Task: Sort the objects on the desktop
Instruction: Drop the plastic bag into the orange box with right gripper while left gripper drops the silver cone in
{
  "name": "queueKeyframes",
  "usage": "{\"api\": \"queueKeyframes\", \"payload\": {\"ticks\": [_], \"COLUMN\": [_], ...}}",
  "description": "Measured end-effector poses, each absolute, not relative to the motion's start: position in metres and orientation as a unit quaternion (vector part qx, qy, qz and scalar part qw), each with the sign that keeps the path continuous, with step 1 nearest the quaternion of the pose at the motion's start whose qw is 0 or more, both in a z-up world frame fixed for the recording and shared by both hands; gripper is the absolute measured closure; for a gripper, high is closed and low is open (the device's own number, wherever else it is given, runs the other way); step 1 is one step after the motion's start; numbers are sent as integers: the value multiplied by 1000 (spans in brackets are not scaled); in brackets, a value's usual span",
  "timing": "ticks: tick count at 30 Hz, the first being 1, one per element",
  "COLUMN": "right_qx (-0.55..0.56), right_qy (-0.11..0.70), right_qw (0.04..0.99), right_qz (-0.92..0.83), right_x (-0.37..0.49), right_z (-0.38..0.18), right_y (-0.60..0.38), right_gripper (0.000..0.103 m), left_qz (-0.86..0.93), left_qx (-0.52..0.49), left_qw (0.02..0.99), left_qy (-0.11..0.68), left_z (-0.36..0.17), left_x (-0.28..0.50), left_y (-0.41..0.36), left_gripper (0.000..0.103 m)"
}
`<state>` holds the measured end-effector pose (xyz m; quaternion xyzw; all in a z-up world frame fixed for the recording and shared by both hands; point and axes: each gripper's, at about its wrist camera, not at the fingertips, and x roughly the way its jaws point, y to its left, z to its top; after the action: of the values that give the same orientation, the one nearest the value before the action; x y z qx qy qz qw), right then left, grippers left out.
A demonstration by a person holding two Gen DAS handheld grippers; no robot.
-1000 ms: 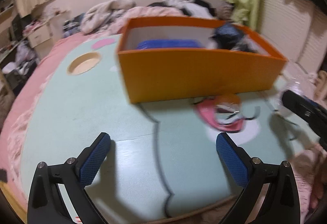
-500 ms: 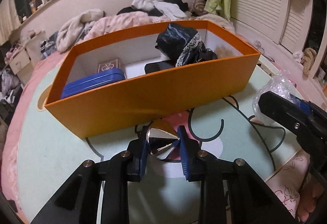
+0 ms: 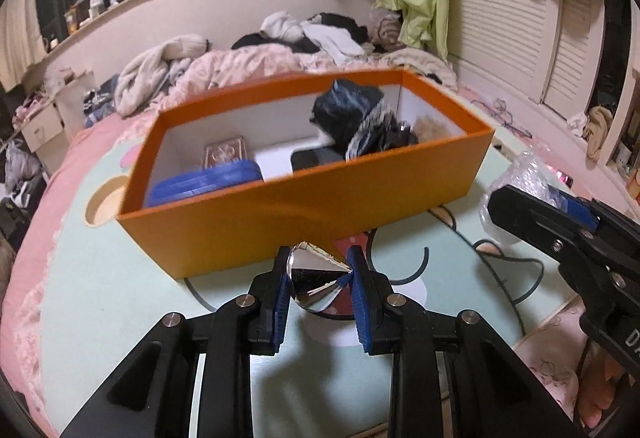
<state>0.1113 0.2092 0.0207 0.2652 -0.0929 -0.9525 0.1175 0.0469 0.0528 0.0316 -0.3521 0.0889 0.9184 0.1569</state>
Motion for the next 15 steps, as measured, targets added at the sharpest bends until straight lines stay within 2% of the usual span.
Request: {"api": "queueKeyframes", "payload": {"ticks": [4,10,11,12,13,14,15], "right_qx": [245,247,256,271,297,330,368], "right_qy": [-83,-53,-53,-52,-51,-48,-43], "right_qw": [126,114,111,111,110,102,91], "right_qz": [-958,-961,-959,-955,-947,-937,-924], "right_x": [105,53,41,30,16,2,-12], "right_z": [40,74,76,73,68,58,44], "right_y": [204,189,187,186,183,181,180], "right_gripper": [69,68,68,60,42,30,19], "left_qz": [928,935,935,934,932,927,921], "left_qx": [-325,-311,-315,-322,-334,-343,-350], "left_qw": [173,172,160,149,136,138,150], "left_qy": [55,-17,-26,-34,-46,-64,-80], "left_z": [65,115,114,110,101,89,75], "left_x": [46,-2,-14,-23,-34,-43,-50], "left_y": [38,11,9,7,5,2,-1], "left_gripper": [77,77,70,37,20,6,6]}}
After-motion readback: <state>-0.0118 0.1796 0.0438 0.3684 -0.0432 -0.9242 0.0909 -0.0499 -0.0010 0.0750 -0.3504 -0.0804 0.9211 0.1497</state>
